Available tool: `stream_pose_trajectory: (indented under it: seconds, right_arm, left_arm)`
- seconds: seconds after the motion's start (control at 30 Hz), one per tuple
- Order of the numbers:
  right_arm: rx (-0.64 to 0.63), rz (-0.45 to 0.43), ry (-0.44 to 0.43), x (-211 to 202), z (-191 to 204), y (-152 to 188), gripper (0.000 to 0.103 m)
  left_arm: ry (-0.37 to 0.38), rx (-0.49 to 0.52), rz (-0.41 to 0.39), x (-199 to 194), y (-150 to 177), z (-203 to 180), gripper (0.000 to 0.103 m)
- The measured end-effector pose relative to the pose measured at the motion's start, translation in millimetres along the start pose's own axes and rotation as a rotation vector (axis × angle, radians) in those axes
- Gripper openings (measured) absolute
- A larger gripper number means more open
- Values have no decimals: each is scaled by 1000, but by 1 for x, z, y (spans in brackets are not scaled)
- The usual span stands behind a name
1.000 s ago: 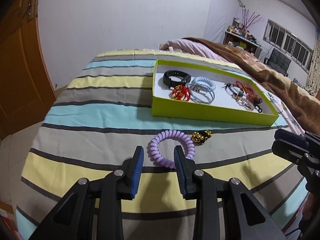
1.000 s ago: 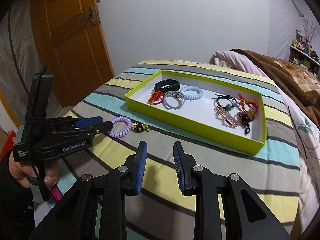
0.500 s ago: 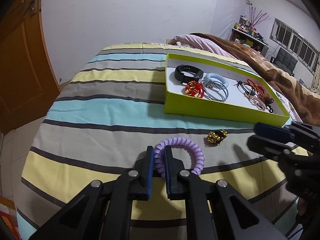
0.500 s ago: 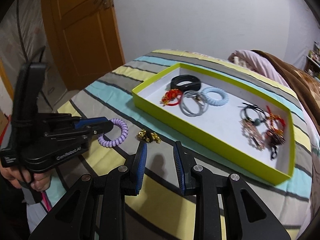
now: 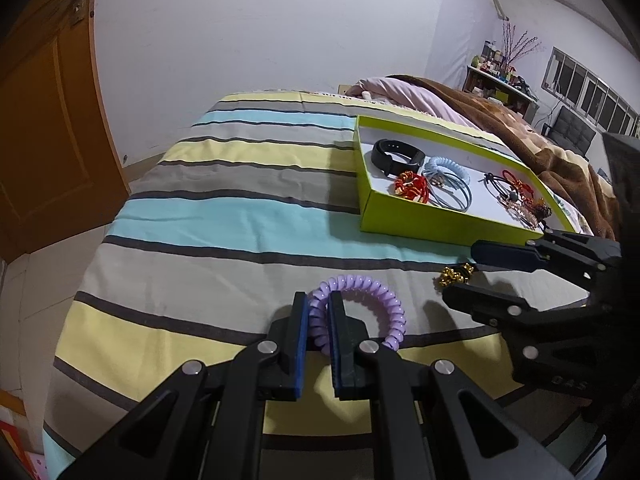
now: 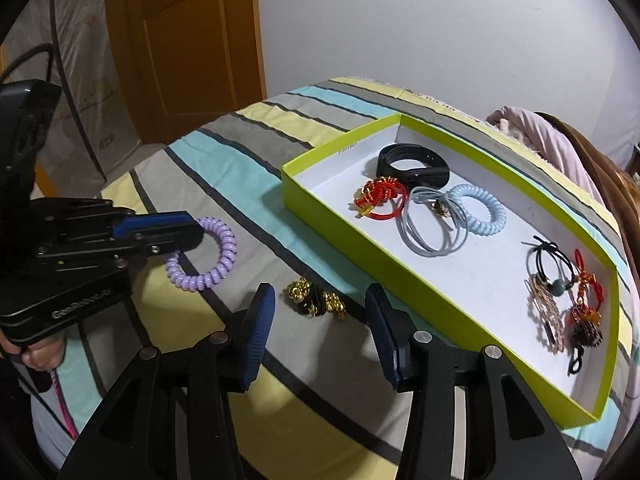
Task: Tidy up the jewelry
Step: 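Grasp lavender coil hair tie with left gripper while right grasps gold charm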
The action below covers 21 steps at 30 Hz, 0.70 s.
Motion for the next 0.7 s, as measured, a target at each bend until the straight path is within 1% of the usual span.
stream_pose_trajectory:
  seconds: [0.13,0.2,0.23,0.27,0.33,0.57,0.7]
  right_arm:
    - [9,25,7,7,-1,0,48]
    - [11,26,14,7,-1,0,42]
    - [11,25,16,7,0,-1,34]
    - [11,24,17,7,1,-1,29]
    - [6,25,26,7,2,-1,26]
    - [19,20,29,1,3,2,24]
    - [42,-2,32,-11,1,5,24]
  left_arm:
    - [10,-7,-3,0,-1,3,10]
    - [15,-8,-4,-1,0,4,10]
    - [18,-9,-4,-1,0,4,10]
    - [19,-8,-5,-1,0,4,10]
    - [19,-6,-8,-2,-1,3,10]
    - [18,-1,-31,-11,-4,1,10]
    - [21,3,-41,-17,-4,-3,10]
Point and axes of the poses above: each gripper's, at about its wrist camera, not at the fingertips, and x roughly the way its jaws point, z to its left, y to its underside, the point moved 9 cm from there along x, roughly the way its jaws point, and after that the axes turned 5 degrees about z, right-handed, at the moved point
